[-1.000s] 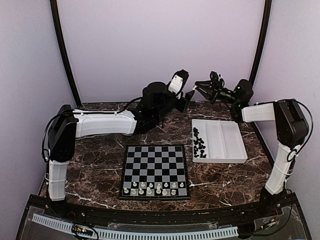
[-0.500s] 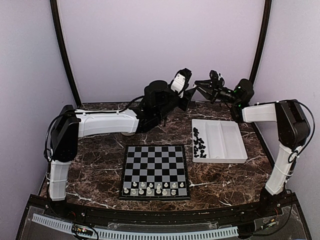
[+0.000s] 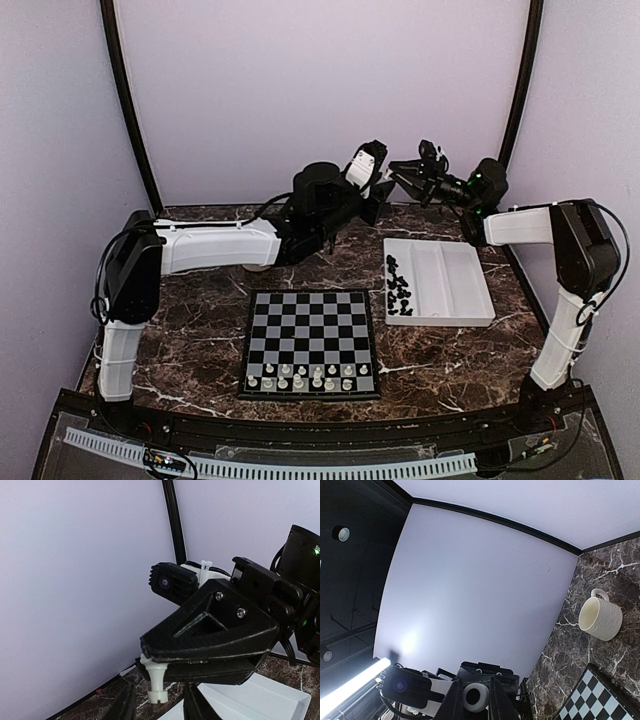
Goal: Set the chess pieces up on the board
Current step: Pass from the right arm to the left, then place the rook on the chessboard.
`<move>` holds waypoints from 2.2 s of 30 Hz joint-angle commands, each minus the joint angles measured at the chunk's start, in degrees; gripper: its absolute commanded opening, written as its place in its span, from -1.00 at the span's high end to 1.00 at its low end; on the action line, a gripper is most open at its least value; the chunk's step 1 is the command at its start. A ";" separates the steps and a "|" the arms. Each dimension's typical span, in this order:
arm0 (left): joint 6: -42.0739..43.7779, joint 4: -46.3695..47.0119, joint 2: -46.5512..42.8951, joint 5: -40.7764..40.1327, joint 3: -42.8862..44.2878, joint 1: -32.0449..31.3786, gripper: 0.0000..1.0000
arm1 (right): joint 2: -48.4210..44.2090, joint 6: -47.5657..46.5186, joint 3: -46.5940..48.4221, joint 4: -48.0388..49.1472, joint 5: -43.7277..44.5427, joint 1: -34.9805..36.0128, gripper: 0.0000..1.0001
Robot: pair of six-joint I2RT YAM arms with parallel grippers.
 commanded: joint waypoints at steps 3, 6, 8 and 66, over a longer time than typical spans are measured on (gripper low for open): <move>-1.13 -0.69 -0.23 1.12 1.82 0.12 0.40 | -1.93 -0.07 -0.31 3.29 0.31 0.49 0.93; -1.14 -0.68 -0.16 1.14 1.94 0.13 0.51 | -1.90 -0.20 -0.42 3.15 0.26 0.51 0.93; -1.14 -0.68 -0.15 1.15 2.03 0.14 0.57 | -2.01 -0.38 -0.50 3.00 0.22 0.50 0.93; -26.59 -94.60 -12.23 31.18 5.38 12.88 1.00 | -9.83 -79.06 12.62 -74.60 -1.41 -13.99 0.11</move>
